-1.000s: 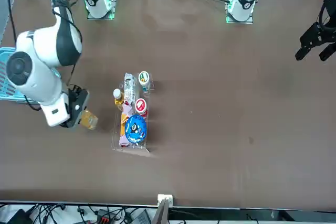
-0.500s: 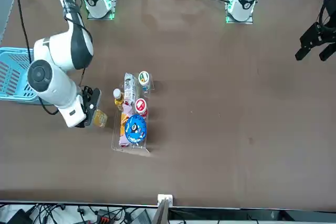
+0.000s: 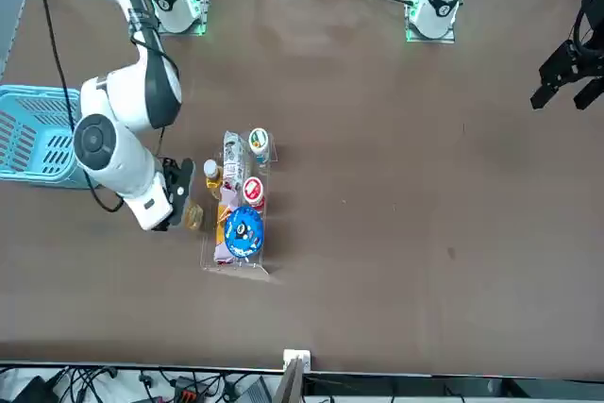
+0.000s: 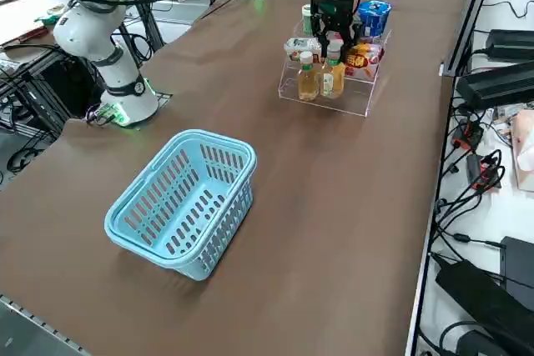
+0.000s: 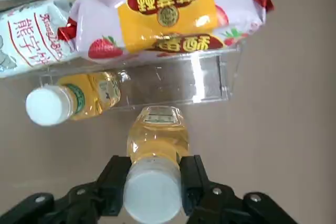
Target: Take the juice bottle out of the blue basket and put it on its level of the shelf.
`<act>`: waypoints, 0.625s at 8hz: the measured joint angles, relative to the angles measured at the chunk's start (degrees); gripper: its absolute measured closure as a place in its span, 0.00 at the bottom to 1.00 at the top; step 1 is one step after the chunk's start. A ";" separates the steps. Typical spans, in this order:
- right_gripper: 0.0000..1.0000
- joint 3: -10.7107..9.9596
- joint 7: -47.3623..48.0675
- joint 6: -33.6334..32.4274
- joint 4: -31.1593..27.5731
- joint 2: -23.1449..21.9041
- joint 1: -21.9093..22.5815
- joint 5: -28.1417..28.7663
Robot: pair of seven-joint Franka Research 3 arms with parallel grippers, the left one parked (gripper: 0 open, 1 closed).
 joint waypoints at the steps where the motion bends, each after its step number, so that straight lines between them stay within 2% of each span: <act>1: 0.46 0.01 -0.02 0.67 -0.01 0.70 0.47 0.00; 5: 0.46 0.03 -0.54 4.42 0.00 3.00 2.44 0.00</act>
